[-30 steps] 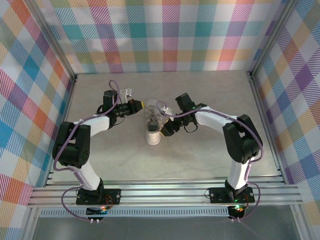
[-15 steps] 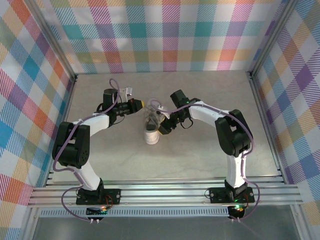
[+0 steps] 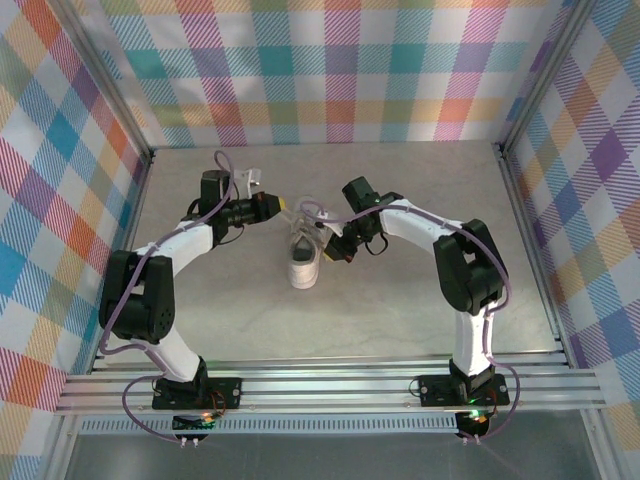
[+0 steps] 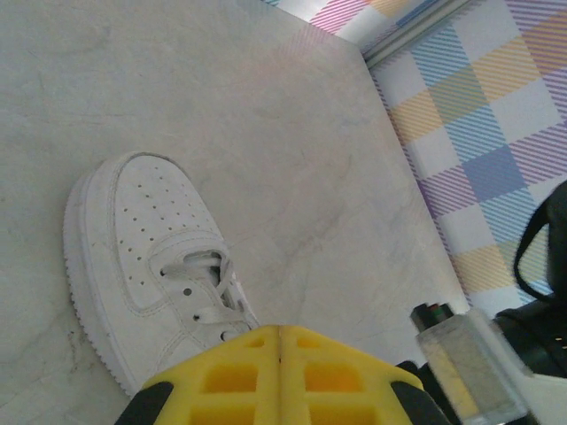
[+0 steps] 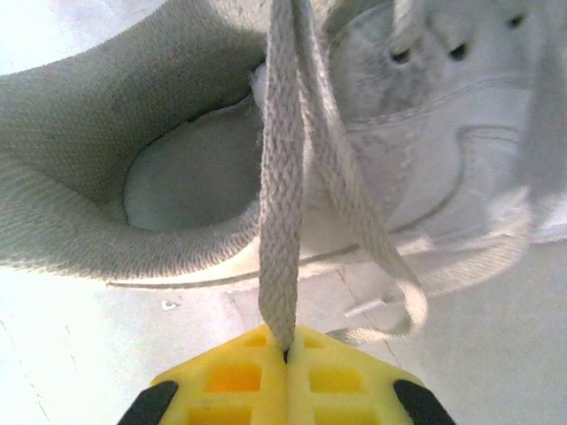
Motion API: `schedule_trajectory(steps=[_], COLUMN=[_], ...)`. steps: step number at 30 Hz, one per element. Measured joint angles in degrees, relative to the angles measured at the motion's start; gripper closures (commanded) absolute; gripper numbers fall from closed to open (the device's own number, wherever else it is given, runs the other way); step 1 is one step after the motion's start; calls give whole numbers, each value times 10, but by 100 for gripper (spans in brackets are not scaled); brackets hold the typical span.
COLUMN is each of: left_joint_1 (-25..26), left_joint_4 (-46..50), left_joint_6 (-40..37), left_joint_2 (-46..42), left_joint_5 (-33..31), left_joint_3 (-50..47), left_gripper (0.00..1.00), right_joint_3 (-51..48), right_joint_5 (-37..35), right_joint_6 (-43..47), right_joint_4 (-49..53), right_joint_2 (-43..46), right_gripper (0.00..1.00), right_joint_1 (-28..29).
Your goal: Tie the shoes
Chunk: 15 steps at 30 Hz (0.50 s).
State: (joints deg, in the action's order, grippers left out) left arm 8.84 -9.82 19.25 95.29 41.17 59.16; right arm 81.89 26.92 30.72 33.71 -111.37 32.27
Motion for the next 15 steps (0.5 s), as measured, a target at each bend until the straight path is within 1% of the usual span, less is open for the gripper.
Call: schedule_trajectory(steps=[8,15], left_joint_1=[0,-8], left_joint_4=[65,101], left_joint_6=[-37,-54], left_joint_2=[-20,-47], left_joint_5=[-47,-93], left_joint_3=[2,1], left_gripper=[100,100], right_joint_3=[43,65], right_joint_5=[-71,-136], right_joint_6=[0,2], right_joint_4=[43,87], right_joint_2=[11,11], right_gripper=[100,100], right_joint_1=[-1,-5])
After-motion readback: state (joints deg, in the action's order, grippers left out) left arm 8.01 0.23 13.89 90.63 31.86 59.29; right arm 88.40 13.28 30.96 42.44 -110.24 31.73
